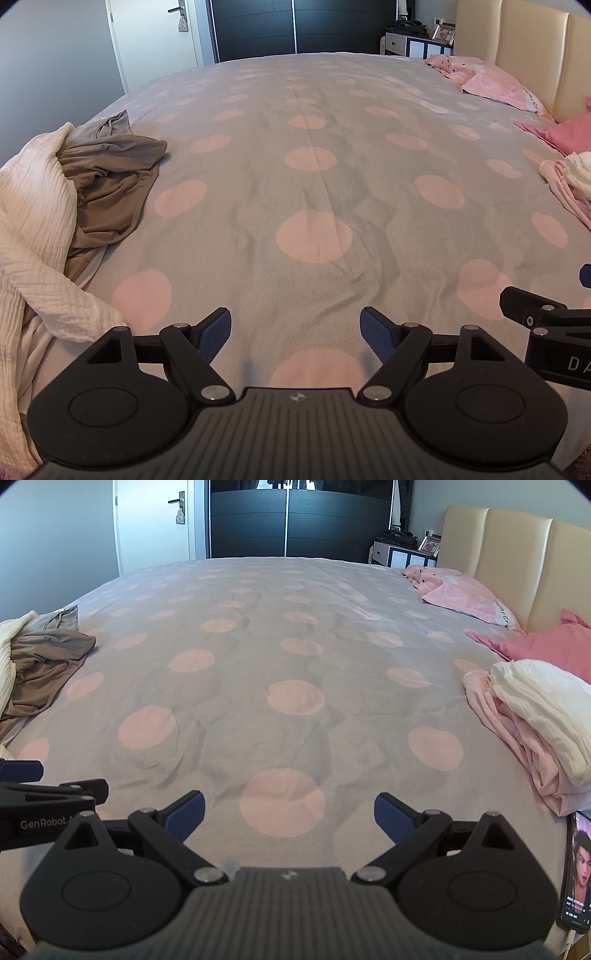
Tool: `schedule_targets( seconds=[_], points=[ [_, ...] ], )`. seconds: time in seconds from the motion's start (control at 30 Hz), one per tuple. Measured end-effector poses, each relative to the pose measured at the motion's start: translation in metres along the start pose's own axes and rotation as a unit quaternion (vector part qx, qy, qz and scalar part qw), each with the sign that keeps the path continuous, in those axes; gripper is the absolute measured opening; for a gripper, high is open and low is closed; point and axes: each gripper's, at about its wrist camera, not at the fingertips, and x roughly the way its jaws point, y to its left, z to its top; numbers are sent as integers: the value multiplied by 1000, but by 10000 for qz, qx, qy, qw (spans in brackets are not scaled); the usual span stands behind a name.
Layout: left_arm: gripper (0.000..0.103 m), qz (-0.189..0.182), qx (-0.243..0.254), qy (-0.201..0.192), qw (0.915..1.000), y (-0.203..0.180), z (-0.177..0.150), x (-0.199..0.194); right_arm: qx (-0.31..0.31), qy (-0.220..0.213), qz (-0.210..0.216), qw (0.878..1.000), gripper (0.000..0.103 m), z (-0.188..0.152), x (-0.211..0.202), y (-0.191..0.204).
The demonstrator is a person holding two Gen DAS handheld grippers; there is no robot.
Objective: Fold clothes
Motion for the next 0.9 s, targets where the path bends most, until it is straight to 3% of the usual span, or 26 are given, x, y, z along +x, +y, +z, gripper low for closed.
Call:
schedule_targets(
  seconds=[0.27, 0.5, 0.67, 0.73, 0.9],
  points=[
    [77, 19, -123, 66, 9999, 11, 0, -1, -10, -48, 10, 10000, 99, 1, -4, 4],
    [76, 289, -377, 97, 9988, 41, -3, -2, -73, -36, 12, 10000, 99, 3, -5, 7],
    [74, 705, -690, 121, 9951, 81, -5, -5, -77, -33, 47, 10000, 99, 5, -8, 8],
    [68, 848, -846, 166, 9927, 100, -3, -7, -102, -10, 63, 9999, 99, 5, -7, 10],
    [66, 1511, -1118, 172, 9820, 150, 5, -10, -227, 52, 163, 9996, 99, 8, -1, 24]
  ],
)
